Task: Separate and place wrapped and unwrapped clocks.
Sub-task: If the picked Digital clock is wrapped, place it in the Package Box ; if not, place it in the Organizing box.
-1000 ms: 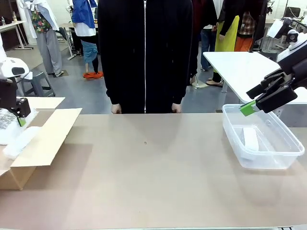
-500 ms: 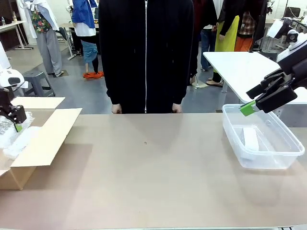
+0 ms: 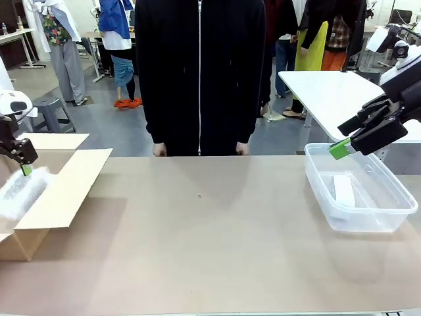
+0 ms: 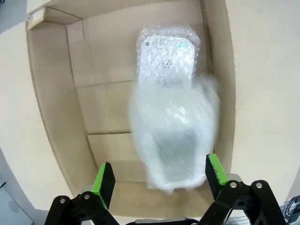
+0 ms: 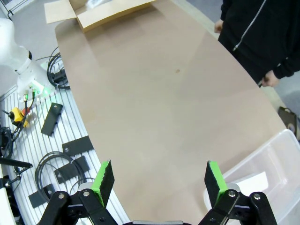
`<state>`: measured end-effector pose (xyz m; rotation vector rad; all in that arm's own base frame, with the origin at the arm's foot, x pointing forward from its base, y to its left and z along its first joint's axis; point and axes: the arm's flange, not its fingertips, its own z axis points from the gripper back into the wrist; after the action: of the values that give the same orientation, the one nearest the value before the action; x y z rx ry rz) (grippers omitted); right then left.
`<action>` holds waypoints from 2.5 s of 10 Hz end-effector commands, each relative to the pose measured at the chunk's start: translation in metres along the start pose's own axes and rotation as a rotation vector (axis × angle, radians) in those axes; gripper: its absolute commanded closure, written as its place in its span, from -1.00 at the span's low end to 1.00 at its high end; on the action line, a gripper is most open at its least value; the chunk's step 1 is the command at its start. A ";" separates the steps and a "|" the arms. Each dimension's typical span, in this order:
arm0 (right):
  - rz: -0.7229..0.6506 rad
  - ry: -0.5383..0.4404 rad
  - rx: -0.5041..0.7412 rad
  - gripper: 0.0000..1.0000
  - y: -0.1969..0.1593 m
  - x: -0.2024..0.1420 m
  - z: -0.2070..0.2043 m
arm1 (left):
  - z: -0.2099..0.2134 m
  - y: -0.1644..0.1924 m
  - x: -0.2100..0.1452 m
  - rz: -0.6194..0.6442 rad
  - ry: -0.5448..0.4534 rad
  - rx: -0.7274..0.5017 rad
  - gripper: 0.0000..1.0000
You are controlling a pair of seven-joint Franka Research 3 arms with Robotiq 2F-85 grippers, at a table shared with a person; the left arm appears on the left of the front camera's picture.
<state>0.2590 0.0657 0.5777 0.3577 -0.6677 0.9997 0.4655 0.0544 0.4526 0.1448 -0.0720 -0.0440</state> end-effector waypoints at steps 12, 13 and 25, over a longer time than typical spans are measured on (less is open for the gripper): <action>-0.009 -0.016 0.034 -1.00 0.000 0.001 -0.002 | 0.109 0.011 -0.001 -0.014 -0.124 -0.189 -1.00; -0.009 -0.016 0.034 -1.00 0.000 0.001 -0.002 | 0.132 0.014 -0.002 0.046 -0.092 -0.201 -1.00; -0.009 -0.016 0.034 -1.00 0.000 0.001 -0.002 | 0.194 0.011 -0.014 -0.018 -0.105 -0.205 -1.00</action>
<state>0.2591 0.0657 0.5777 0.3578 -0.6674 0.9997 0.4380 0.0374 0.6421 -0.0627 -0.1552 -0.0852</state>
